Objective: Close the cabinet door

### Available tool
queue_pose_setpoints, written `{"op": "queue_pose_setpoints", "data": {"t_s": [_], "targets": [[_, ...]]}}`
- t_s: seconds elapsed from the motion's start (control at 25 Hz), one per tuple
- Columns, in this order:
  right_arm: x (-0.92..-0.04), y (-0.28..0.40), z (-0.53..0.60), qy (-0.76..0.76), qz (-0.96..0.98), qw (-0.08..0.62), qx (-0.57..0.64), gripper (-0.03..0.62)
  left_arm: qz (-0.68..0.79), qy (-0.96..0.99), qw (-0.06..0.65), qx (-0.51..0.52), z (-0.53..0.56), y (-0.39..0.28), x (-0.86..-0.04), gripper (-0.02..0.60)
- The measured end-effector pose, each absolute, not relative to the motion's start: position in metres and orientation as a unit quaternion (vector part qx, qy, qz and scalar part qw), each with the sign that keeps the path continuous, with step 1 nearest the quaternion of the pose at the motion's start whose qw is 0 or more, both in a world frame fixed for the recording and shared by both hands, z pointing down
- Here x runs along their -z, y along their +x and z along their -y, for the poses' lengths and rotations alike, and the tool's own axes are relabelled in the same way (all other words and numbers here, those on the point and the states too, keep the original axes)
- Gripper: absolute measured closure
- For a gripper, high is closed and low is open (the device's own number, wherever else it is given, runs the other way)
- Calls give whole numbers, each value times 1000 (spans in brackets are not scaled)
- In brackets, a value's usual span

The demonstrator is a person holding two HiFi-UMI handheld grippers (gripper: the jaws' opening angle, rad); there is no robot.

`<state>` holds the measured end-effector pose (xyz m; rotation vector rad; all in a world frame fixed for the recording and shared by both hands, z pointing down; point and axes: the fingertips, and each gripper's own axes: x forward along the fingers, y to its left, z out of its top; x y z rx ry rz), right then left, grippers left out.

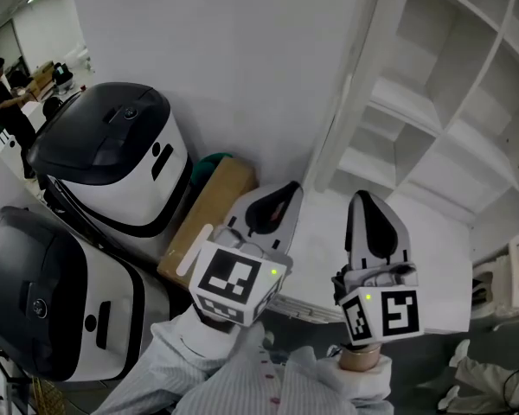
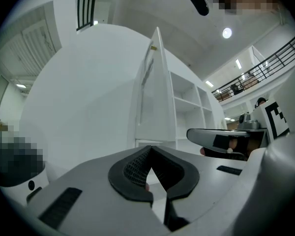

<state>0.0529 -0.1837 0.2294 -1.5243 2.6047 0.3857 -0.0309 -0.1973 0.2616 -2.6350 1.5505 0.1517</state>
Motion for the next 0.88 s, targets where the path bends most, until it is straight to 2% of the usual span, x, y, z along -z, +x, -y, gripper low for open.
{"op": "queue_pose_setpoints", "data": {"t_s": [0.4,0.88], "targets": [[-221,53,205,-517,-845,46,-125,580,-503,-861,53,-50,212,-40,-248,572],[-162,40,200,-513,-843,67,-145,577,-483,-871,67,-54,215,-49,-237,572]]}}
